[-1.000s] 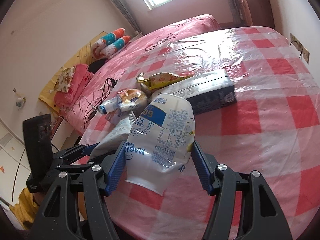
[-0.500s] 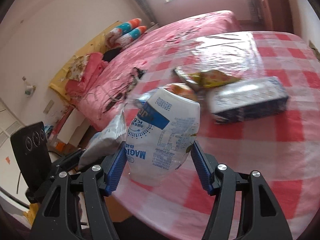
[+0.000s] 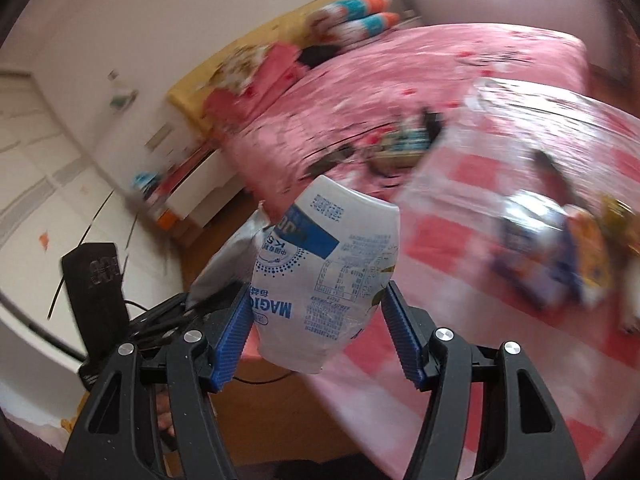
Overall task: Collect trash
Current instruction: 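Carry the wipes pack and bottle to the orange bucket and release both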
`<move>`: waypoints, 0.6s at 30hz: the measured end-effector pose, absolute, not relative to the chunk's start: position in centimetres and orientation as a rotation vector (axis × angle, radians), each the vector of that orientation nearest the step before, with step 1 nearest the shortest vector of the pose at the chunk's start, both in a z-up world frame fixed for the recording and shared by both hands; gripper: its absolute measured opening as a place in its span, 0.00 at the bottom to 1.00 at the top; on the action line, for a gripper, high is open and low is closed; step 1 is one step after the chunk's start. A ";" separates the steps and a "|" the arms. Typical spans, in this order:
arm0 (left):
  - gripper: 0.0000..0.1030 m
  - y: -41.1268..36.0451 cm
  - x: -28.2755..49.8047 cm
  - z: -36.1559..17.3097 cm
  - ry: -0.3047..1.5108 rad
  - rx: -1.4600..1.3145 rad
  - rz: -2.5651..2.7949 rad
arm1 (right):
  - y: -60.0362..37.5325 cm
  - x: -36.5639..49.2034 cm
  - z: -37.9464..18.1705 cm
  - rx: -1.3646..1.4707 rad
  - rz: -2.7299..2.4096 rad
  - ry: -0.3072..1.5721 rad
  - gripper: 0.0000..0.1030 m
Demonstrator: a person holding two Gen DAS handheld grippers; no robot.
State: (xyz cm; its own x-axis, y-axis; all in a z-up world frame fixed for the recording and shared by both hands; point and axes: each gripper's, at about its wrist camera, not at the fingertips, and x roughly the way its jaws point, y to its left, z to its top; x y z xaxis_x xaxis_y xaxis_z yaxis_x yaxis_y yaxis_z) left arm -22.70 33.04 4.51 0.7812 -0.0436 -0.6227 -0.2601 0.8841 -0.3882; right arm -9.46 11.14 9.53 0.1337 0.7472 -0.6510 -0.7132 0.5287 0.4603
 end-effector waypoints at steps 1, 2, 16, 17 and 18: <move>0.62 34.1 -23.1 4.1 0.667 -0.500 0.164 | 12.6 -9.8 9.6 0.016 1.084 0.968 0.62; 0.62 35.2 -23.5 3.7 0.664 -0.522 0.198 | 13.7 -10.0 9.7 0.004 1.100 0.969 0.62; 0.80 42.3 -26.5 -1.7 0.710 -0.680 0.498 | 22.4 -9.9 5.3 0.026 1.154 1.112 0.81; 0.81 42.4 -26.5 -1.8 0.708 -0.675 0.505 | 21.6 -9.4 5.2 0.056 1.129 1.113 0.82; 0.82 42.7 -26.5 -1.8 0.705 -0.670 0.509 | 20.5 -9.0 5.3 0.085 1.106 1.104 0.82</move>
State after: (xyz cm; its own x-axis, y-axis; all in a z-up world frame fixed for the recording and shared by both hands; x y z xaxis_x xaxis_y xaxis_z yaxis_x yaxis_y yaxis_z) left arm -26.51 42.67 -1.78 0.6582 0.1994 -0.7260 -0.6265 0.6799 -0.3812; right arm -8.96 20.54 5.25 0.0088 0.7452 -0.6667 -0.6687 0.5001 0.5502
